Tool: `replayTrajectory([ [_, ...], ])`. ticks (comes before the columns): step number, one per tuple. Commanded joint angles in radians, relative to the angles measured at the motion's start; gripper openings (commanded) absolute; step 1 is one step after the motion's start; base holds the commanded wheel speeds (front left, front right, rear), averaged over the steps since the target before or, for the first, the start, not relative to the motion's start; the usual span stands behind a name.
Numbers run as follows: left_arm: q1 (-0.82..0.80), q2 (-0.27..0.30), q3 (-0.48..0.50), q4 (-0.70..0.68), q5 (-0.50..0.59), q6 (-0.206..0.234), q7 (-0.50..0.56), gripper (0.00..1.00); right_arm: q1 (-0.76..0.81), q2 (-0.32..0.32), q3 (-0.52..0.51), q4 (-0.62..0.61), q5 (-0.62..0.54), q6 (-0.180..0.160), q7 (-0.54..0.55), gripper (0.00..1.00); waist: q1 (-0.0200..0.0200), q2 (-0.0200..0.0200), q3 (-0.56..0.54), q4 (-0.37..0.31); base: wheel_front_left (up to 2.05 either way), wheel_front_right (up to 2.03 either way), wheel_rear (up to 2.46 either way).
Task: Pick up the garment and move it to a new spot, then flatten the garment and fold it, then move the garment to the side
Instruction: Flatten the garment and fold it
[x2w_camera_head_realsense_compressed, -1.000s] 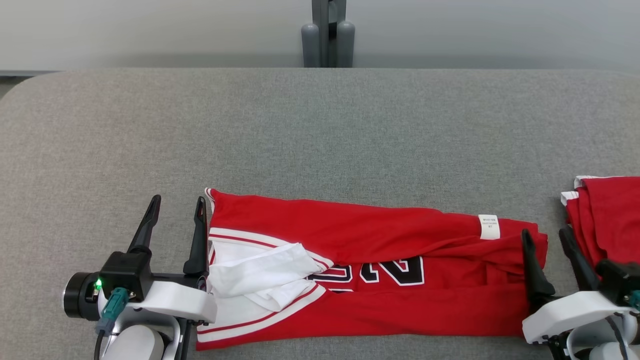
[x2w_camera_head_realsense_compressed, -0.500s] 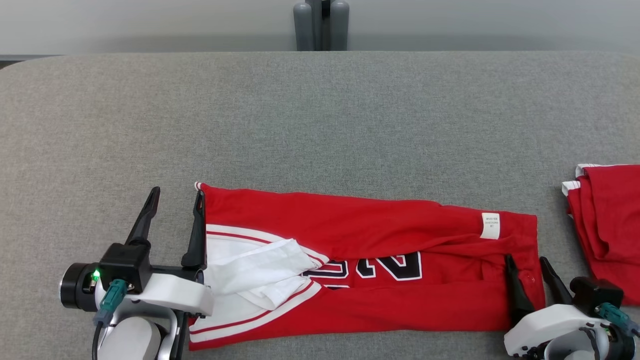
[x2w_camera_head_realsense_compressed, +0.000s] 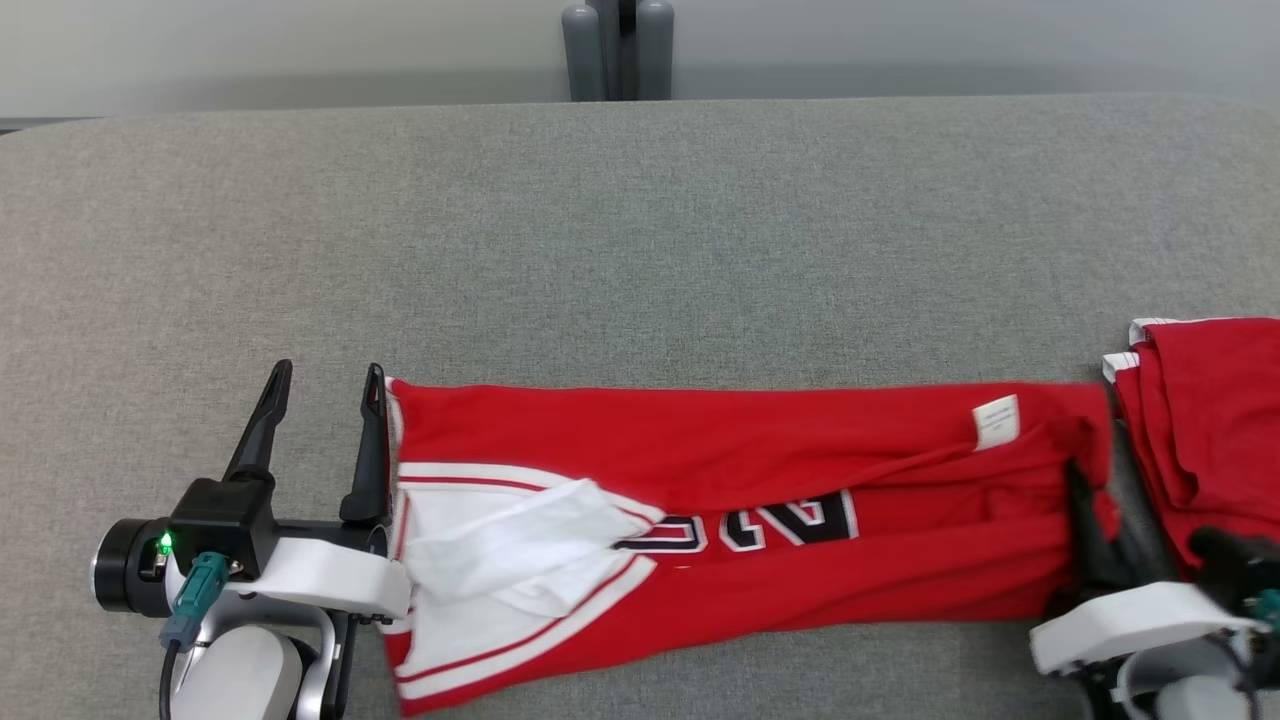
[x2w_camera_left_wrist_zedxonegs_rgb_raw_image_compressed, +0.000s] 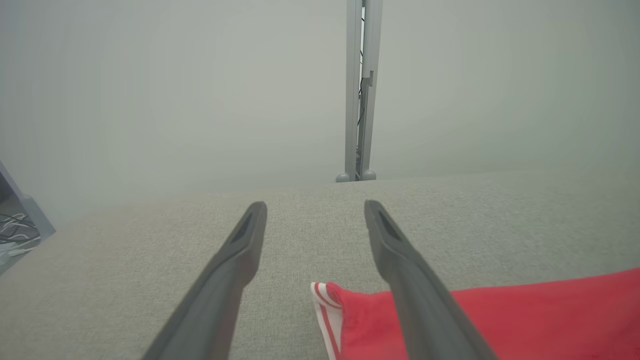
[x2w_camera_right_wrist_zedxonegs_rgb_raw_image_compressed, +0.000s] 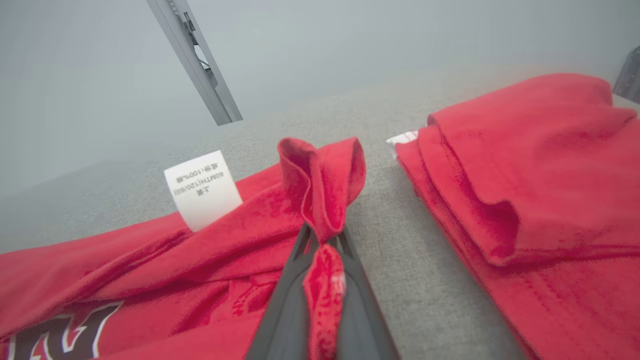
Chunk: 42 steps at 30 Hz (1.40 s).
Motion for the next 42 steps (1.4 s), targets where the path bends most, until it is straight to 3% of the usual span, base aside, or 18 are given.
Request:
replayTrajectory([
  [1, 0.004, 0.006, 0.005, -0.006, -0.003, 0.005, -0.004, 1.00, 0.009, -0.028, -0.031, -0.032, -0.014, 0.000, -0.001, 0.00, 0.0000, -0.0001, 0.000, 0.000, 0.00, 0.00, 0.00],
  [7, 0.006, 0.003, 0.010, -0.014, -0.008, 0.011, -0.004, 1.00, 0.014, -0.058, -0.068, -0.140, -0.042, 0.000, -0.001, 0.00, 0.0000, -0.0001, -0.002, 0.004, 0.00, 0.00, 0.00],
  [11, 0.011, -0.002, 0.016, -0.020, -0.011, 0.013, -0.004, 1.00, 0.000, -0.052, -0.019, -0.233, -0.049, 0.000, -0.001, 0.00, 0.0000, -0.0001, -0.002, 0.010, 0.00, 0.00, 0.00],
  [15, 0.012, -0.014, 0.014, -0.020, -0.013, 0.007, -0.004, 1.00, -0.014, -0.030, 0.112, -0.320, -0.005, 0.000, 0.019, 0.00, 0.0000, -0.0001, -0.007, 0.023, 0.00, 0.00, 0.00],
  [21, 0.019, -0.026, 0.008, -0.019, -0.005, 0.000, -0.004, 1.00, -0.057, -0.010, 0.390, -0.406, 0.043, 0.000, 0.058, 0.00, 0.0000, -0.0001, 0.000, 0.037, 0.00, 0.00, 0.00],
  [31, -0.025, -0.050, -0.029, 0.015, 0.007, -0.024, -0.003, 1.00, -0.260, -0.003, 0.756, -0.256, 0.190, 0.000, 0.027, 0.00, 0.0000, -0.0001, 0.036, 0.107, 0.00, 0.00, 0.00],
  [36, -0.042, -0.071, -0.041, 0.032, 0.011, -0.040, -0.003, 1.00, -0.365, -0.004, 0.863, -0.130, 0.259, 0.000, 0.003, 0.00, 0.0000, -0.0001, 0.060, 0.145, 0.00, 0.00, 0.00],
  [42, -0.066, -0.089, -0.050, 0.056, 0.020, -0.054, -0.004, 1.00, -0.433, -0.004, 0.919, -0.012, 0.341, 0.000, -0.003, 0.00, 0.0000, -0.0001, 0.077, 0.169, 0.00, 0.00, 0.00],
])
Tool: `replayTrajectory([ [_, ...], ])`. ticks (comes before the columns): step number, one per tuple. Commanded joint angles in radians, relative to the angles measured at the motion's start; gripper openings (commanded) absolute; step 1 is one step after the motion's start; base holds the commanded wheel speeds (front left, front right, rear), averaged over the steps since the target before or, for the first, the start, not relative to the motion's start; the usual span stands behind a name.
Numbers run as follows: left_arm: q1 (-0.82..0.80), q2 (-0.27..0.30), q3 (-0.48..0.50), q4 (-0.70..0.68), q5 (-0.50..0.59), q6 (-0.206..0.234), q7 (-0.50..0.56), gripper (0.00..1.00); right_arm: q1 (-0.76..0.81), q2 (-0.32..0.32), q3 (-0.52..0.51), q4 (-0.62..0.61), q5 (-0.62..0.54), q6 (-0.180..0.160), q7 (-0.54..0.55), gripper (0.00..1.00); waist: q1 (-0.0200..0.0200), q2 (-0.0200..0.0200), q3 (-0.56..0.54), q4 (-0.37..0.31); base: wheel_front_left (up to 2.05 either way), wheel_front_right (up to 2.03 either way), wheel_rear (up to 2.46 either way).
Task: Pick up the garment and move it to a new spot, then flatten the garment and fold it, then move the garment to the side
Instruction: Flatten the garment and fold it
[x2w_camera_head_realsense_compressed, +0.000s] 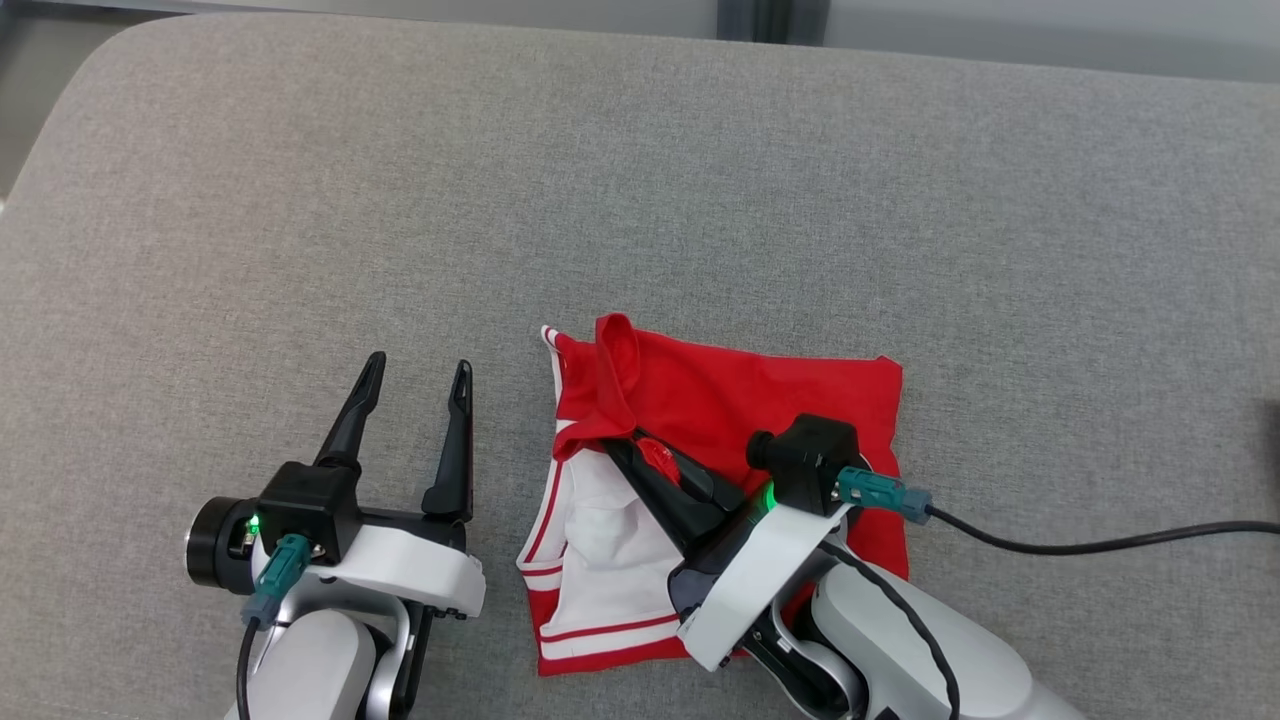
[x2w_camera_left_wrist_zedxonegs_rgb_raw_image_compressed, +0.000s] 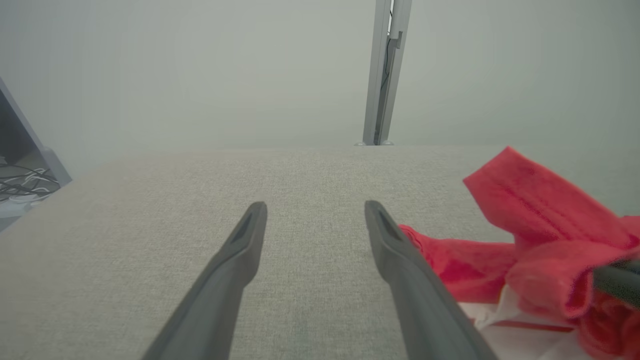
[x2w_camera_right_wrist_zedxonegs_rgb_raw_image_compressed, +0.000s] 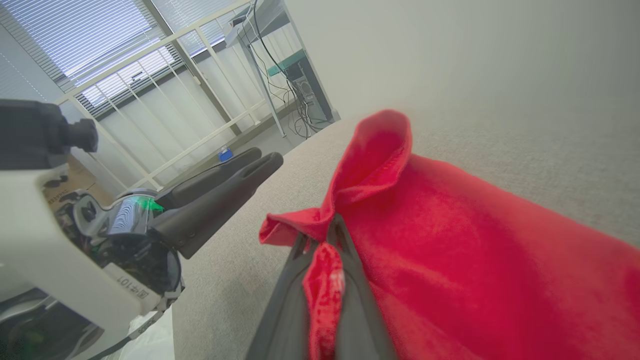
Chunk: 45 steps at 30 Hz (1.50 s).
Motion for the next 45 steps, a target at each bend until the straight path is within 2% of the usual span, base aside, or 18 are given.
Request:
replayTrajectory([
  [1, -0.021, -0.002, 0.001, 0.008, 0.007, -0.008, -0.004, 1.00, -0.013, -0.007, 0.001, 0.018, 0.037, 0.000, -0.006, 0.30, -0.0001, 0.0000, 0.007, 0.005, 0.00, 0.00, 0.00],
  [2, -0.023, -0.004, 0.002, 0.010, 0.009, -0.009, -0.004, 1.00, -0.020, -0.006, 0.007, 0.024, 0.039, 0.000, -0.007, 0.75, -0.0001, 0.0000, 0.009, 0.004, 0.00, 0.00, 0.00],
  [3, -0.023, -0.004, 0.003, 0.015, 0.013, -0.009, -0.004, 1.00, -0.024, -0.006, 0.008, 0.022, 0.050, 0.000, -0.007, 1.00, -0.0001, 0.0000, 0.009, 0.003, 0.00, 0.00, 0.00],
  [11, -0.026, -0.013, 0.015, 0.034, 0.028, -0.022, -0.004, 1.00, -0.019, -0.007, 0.072, -0.045, 0.159, 0.000, -0.007, 1.00, -0.0001, 0.0000, 0.002, -0.016, 0.00, 0.00, 0.00],
  [14, -0.017, -0.015, 0.023, 0.036, 0.031, -0.025, -0.004, 1.00, -0.008, -0.008, 0.045, -0.108, 0.161, 0.000, -0.007, 1.00, -0.0001, 0.0000, -0.008, -0.031, 0.00, 0.00, 0.00],
  [26, 0.027, 0.015, 0.080, 0.011, 0.036, -0.005, -0.004, 1.00, 0.221, -0.031, -0.436, -0.389, -0.057, 0.000, -0.005, 1.00, -0.0001, 0.0000, -0.061, -0.111, 0.00, 0.00, 0.00],
  [34, 0.054, 0.018, 0.114, -0.038, 0.029, 0.015, -0.004, 1.00, 0.379, -0.081, -0.712, -0.380, -0.224, 0.000, 0.000, 1.00, -0.0001, 0.0000, -0.112, -0.137, 0.00, 0.00, 0.00],
  [41, 0.080, 0.022, 0.154, -0.063, 0.024, 0.015, -0.004, 1.00, 0.488, -0.101, -0.861, -0.407, -0.374, 0.000, 0.038, 1.00, -0.0001, 0.0000, -0.144, -0.150, 0.00, 0.00, 0.00],
  [45, 0.088, 0.023, 0.150, -0.050, 0.030, 0.013, -0.003, 1.00, 0.526, -0.094, -0.897, -0.432, -0.412, 0.000, 0.066, 1.00, -0.0001, 0.0000, -0.154, -0.153, 0.00, 0.00, 0.00],
])
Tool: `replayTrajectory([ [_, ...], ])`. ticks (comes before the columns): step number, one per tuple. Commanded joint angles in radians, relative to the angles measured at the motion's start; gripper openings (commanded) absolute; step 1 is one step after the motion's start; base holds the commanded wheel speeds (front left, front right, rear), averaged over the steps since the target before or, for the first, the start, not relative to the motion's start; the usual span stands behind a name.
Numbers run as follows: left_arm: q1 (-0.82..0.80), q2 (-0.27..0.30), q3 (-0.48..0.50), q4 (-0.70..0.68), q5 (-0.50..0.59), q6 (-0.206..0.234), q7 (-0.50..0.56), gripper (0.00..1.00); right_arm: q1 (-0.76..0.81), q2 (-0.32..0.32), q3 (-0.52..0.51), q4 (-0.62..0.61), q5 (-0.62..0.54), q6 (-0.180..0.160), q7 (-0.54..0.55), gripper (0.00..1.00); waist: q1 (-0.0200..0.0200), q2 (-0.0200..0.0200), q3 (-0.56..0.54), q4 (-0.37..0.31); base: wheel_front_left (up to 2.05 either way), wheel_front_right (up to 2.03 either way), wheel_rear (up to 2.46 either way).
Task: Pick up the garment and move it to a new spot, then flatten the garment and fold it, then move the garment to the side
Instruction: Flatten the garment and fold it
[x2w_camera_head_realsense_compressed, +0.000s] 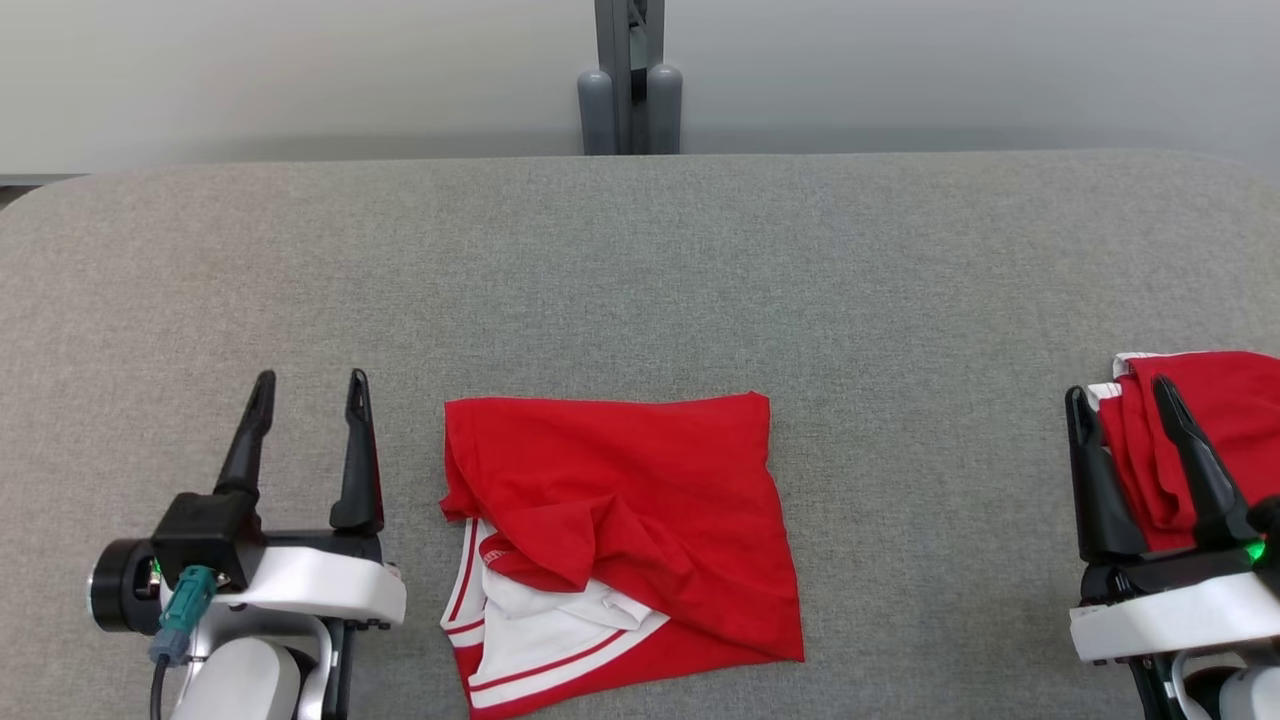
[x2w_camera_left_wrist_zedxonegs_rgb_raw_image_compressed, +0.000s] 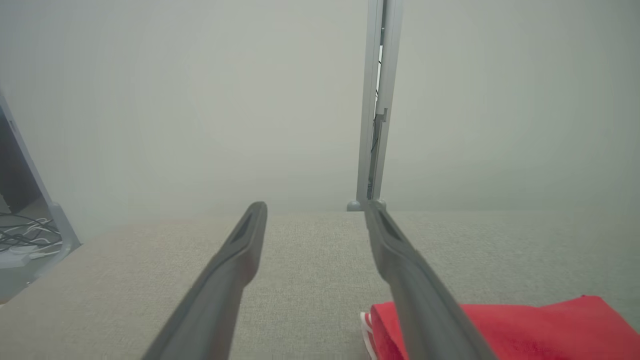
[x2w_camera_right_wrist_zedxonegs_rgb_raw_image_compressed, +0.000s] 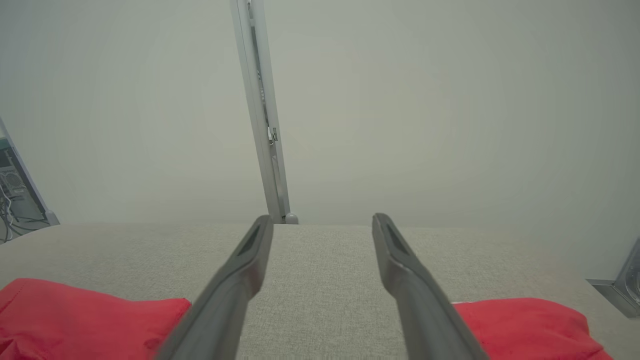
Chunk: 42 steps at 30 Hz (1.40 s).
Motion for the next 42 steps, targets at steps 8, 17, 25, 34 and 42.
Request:
replayTrajectory([
  [8, 0.018, 0.002, -0.015, 0.014, 0.002, -0.001, 0.003, 1.00, 0.041, 0.015, -0.038, -0.039, -0.020, 0.000, 0.036, 1.00, 0.0000, 0.0000, -0.008, 0.007, 0.00, 0.00, 0.00],
  [17, -0.007, -0.001, -0.035, 0.016, 0.002, -0.010, 0.008, 1.00, 0.009, 0.011, 0.034, -0.048, -0.003, 0.000, 0.067, 0.74, 0.0000, 0.0000, 0.010, 0.054, 0.00, 0.00, 0.00],
  [25, -0.044, -0.038, -0.067, 0.035, 0.004, -0.022, 0.004, 1.00, -0.097, -0.020, 0.299, 0.055, 0.073, 0.000, 0.089, 0.00, 0.0000, 0.0000, 0.047, 0.146, 0.00, 0.00, 0.00],
  [34, -0.092, -0.083, -0.092, 0.081, -0.001, -0.046, -0.001, 1.00, -0.261, -0.042, 0.516, 0.291, 0.175, 0.000, 0.039, 0.00, 0.0000, 0.0000, 0.088, 0.245, 0.00, 0.00, 0.00],
  [42, -0.106, -0.096, -0.088, 0.098, 0.010, -0.058, -0.004, 1.00, -0.357, -0.061, 0.737, 0.413, 0.241, 0.000, 0.006, 0.00, 0.0000, 0.0000, 0.102, 0.260, 0.00, 0.00, 0.00],
])
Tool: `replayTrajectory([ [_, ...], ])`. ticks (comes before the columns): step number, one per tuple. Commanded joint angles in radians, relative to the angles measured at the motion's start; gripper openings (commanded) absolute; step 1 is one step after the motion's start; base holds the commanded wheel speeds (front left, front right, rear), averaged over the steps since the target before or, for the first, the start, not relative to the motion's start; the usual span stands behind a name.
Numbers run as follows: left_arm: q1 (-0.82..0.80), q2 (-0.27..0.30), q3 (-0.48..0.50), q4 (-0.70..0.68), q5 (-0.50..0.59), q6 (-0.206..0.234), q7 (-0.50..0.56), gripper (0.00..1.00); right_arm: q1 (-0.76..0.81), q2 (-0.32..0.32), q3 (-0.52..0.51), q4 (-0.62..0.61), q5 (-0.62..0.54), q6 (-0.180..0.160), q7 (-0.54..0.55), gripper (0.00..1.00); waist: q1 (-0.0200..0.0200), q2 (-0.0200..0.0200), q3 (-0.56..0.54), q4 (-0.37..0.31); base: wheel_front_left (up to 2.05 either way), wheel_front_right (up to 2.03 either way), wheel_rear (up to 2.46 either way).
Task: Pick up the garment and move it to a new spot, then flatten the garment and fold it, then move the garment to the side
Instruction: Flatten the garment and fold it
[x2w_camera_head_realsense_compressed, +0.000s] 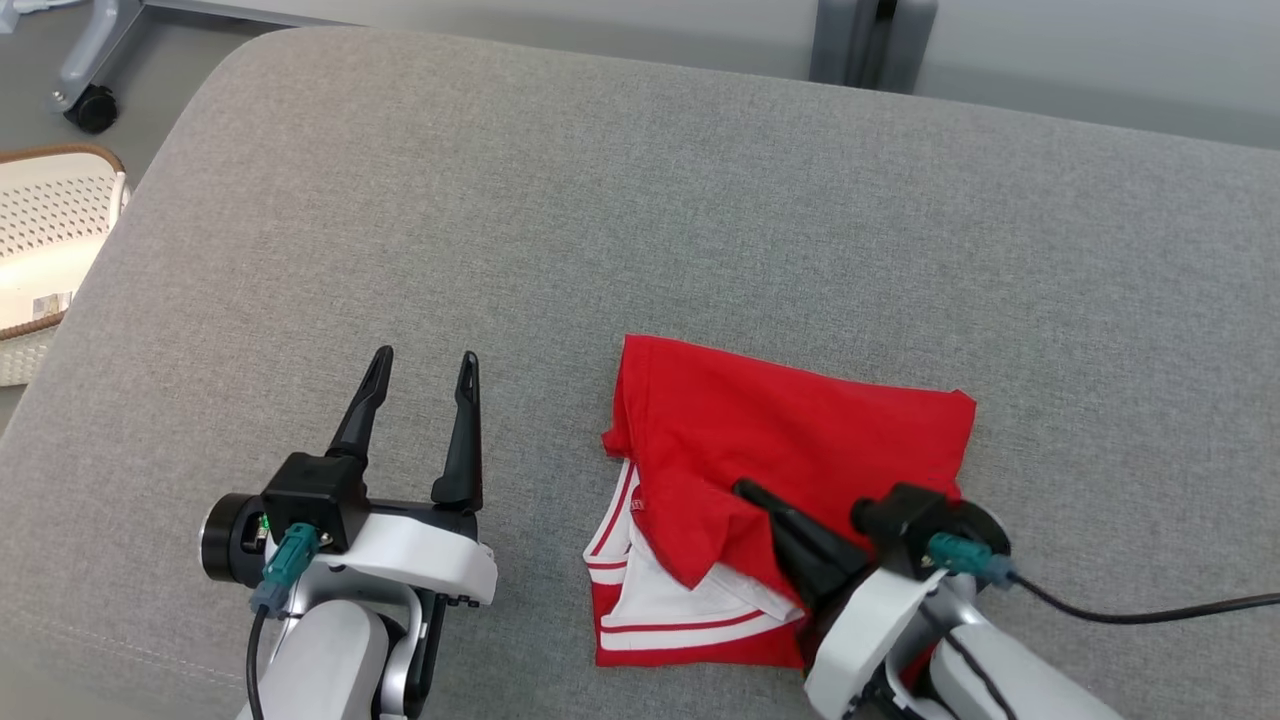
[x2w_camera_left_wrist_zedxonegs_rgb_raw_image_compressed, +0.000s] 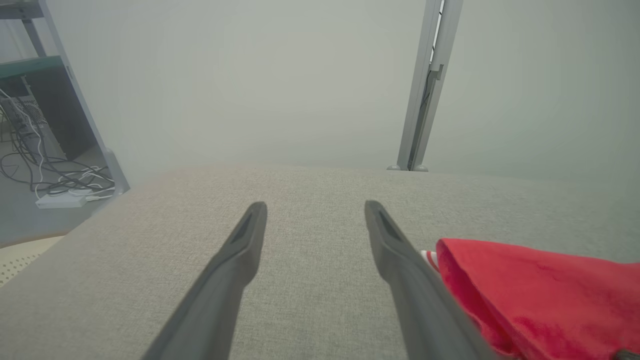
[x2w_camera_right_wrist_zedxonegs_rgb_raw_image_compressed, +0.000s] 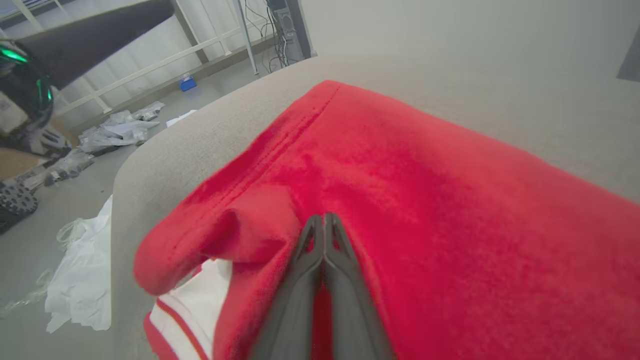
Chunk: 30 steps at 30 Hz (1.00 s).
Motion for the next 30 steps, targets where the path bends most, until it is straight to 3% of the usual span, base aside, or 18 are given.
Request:
replayTrajectory([
  [1, -0.015, -0.001, 0.002, 0.002, 0.009, -0.006, -0.006, 1.00, -0.013, -0.016, 0.046, 0.016, 0.008, 0.000, -0.012, 0.00, 0.0000, -0.0001, -0.001, -0.001, 0.00, 0.00, 0.00],
  [8, -0.007, -0.003, 0.014, 0.002, 0.016, -0.015, -0.006, 1.00, -0.040, -0.036, 0.217, 0.045, -0.027, 0.000, -0.028, 0.00, 0.0000, -0.0001, -0.006, -0.018, 0.00, 0.00, 0.00],
  [22, -0.008, -0.006, 0.017, 0.002, 0.030, -0.025, -0.006, 1.00, -0.093, 0.019, 0.352, 0.053, 0.050, 0.000, -0.053, 0.00, 0.0000, -0.0001, -0.001, -0.046, 0.00, 0.00, 0.00],
  [26, -0.002, 0.001, 0.028, 0.001, 0.029, -0.023, -0.006, 1.00, -0.102, 0.028, 0.318, 0.026, 0.085, 0.000, -0.073, 0.00, 0.0000, -0.0001, -0.001, -0.061, 0.00, 0.00, 0.00],
  [30, 0.005, 0.012, 0.040, -0.004, 0.030, -0.013, -0.006, 1.00, -0.070, 0.018, 0.188, -0.058, 0.090, 0.000, -0.081, 0.00, 0.0000, -0.0001, -0.013, -0.093, 0.00, 0.00, 0.00],
])
